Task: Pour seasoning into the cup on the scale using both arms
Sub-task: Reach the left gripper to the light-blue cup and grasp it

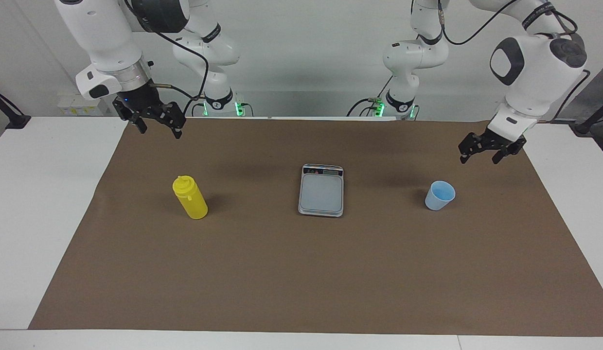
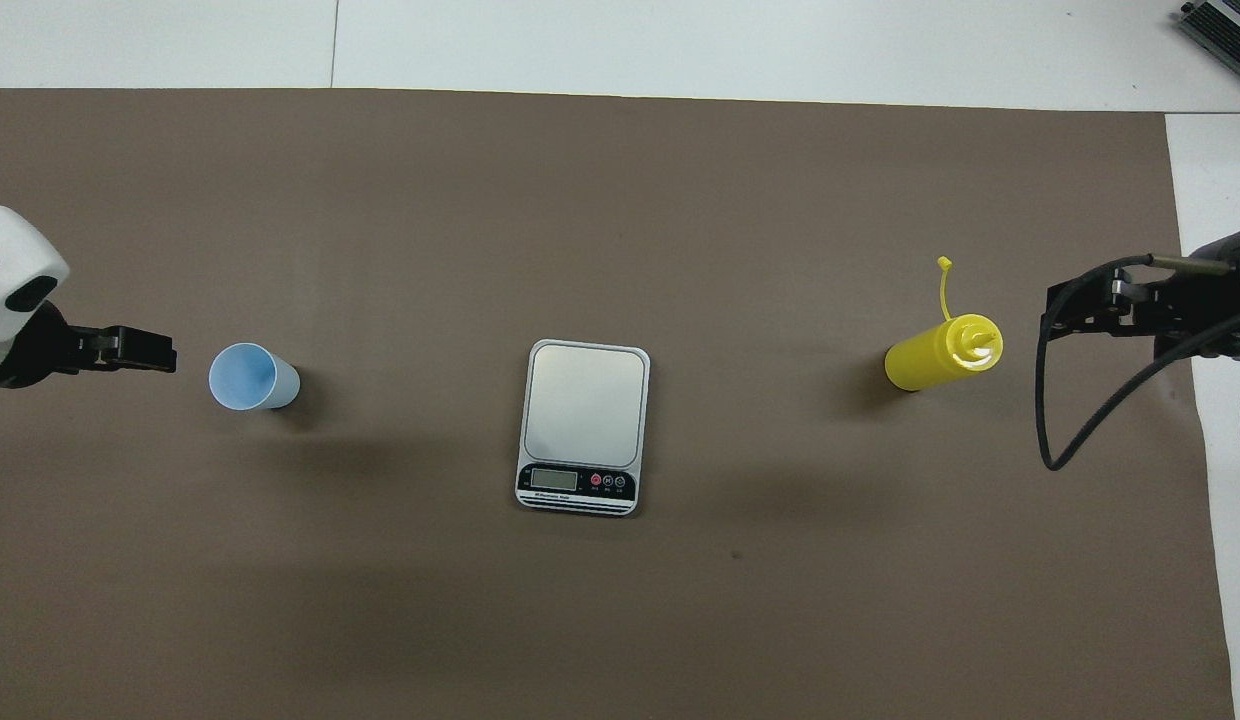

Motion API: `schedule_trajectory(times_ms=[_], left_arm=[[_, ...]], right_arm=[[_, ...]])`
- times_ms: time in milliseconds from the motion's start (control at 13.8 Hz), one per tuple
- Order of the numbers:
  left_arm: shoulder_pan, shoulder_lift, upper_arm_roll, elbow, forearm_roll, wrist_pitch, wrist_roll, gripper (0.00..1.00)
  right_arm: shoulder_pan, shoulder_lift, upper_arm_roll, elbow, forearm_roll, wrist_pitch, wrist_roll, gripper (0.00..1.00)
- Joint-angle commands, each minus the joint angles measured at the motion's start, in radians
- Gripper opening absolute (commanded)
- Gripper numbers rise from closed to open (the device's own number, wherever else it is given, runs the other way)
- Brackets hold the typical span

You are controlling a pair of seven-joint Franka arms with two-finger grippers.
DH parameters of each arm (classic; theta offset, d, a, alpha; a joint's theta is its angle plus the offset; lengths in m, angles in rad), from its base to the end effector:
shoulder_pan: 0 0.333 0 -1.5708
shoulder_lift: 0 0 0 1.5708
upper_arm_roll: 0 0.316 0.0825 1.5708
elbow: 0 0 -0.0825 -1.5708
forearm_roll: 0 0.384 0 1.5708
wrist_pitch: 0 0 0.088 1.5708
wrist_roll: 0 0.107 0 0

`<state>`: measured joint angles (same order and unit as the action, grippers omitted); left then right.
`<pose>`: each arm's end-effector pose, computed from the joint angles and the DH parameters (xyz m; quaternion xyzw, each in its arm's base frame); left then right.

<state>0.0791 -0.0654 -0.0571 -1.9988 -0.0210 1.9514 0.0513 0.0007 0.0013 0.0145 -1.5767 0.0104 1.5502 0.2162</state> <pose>0.5398 0.0100 0.4892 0.9999 -0.0108 0.0092 0.0076 0.5524 0.0095 0.6192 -0.9948 0.1003 0.0144 0.0036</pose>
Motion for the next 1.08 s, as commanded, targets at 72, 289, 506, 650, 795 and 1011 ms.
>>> schedule_trajectory(times_ms=[72,289,506,650,795,1011], left_arm=[[0.004,-0.002,-0.006,-0.173,-0.014,0.188,-0.053,1.00],[-0.005,0.019,-0.006,-0.228,-0.028,0.294,-0.125,1.00],[-0.007,0.058,-0.006,-0.245,-0.063,0.360,-0.160,1.00],[-0.009,0.061,-0.006,-0.285,-0.063,0.406,-0.165,1.00],[-0.010,0.084,-0.006,-0.313,-0.063,0.441,-0.165,1.00],[-0.013,0.093,-0.006,-0.322,-0.063,0.471,-0.163,0.96]], right_arm=[[-0.018,-0.020,0.005,-0.023,0.003,0.007,-0.018,1.00],[-0.019,-0.020,0.004,-0.022,0.005,0.007,-0.018,1.00],[-0.019,-0.020,0.004,-0.022,0.006,0.007,-0.018,1.00],[-0.019,-0.020,0.004,-0.022,0.007,0.007,-0.018,1.00],[-0.019,-0.020,0.004,-0.022,0.007,0.007,-0.018,1.00],[-0.019,-0.020,0.004,-0.022,0.007,0.008,-0.018,1.00]])
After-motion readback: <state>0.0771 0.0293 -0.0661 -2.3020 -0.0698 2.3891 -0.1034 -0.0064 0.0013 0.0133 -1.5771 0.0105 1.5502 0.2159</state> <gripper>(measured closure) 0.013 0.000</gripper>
